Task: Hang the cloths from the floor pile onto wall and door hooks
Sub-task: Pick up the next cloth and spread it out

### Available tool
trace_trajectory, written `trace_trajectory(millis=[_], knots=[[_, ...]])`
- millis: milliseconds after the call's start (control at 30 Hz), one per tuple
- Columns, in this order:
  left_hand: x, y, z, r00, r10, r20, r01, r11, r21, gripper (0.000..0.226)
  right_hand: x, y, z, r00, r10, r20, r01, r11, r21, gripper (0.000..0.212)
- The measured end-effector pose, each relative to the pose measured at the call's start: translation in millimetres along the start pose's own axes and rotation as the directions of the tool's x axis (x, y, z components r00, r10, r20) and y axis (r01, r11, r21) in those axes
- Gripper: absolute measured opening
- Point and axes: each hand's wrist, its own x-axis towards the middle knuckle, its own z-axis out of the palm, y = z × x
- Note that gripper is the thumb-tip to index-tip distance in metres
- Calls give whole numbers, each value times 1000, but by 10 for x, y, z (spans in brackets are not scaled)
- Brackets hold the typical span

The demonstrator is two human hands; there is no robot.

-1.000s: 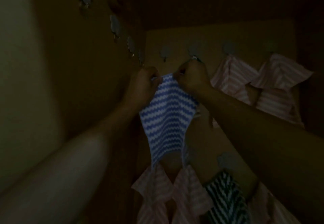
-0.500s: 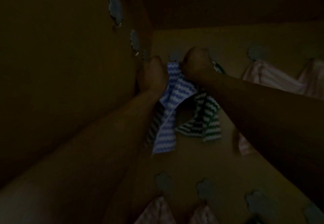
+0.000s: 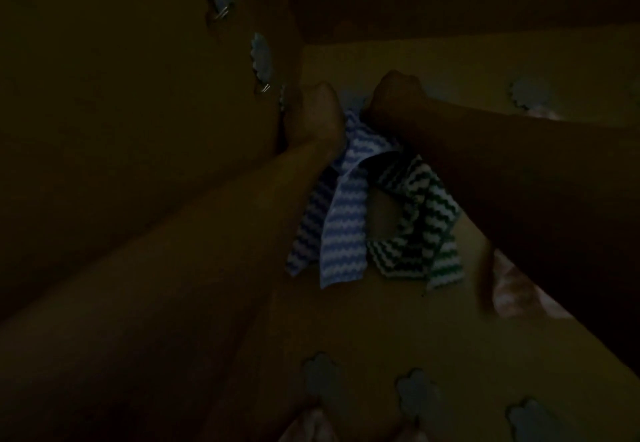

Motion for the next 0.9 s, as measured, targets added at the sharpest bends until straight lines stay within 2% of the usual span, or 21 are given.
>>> trace_trajectory(millis=[100, 233, 333, 433, 567, 667, 900], knots=[[-126, -60, -43, 998, 14, 61, -16, 1000, 26, 37, -132, 22, 28, 999, -7, 45, 5, 1000, 28, 36], [-318, -127, -159, 997, -25, 80, 20, 998, 55, 29, -395, 50, 68, 1000, 8, -4, -7, 998, 66, 19], [-502, -131, -297, 992, -52, 113, 41, 994, 98, 37, -615, 45, 41, 999, 37, -28, -33, 990, 139, 20], [-708, -113, -471, 987, -82, 141, 66, 991, 117, 26, -811, 60, 15, 998, 54, -20, -50, 981, 186, 18], [-976, -106, -769, 974, -77, 212, 53, 992, 114, 25, -1086, 69, -26, 995, 97, -18, -89, 963, 254, 19], [-1191, -62, -1019, 959, -51, 278, 20, 993, 112, 27, -1282, 71, -69, 991, 132, -19, -121, 947, 299, 27], [-1580, 45, -1385, 917, -106, 384, 46, 986, 162, 22, -1834, 85, -196, 993, 106, 54, -119, 925, 361, 31]])
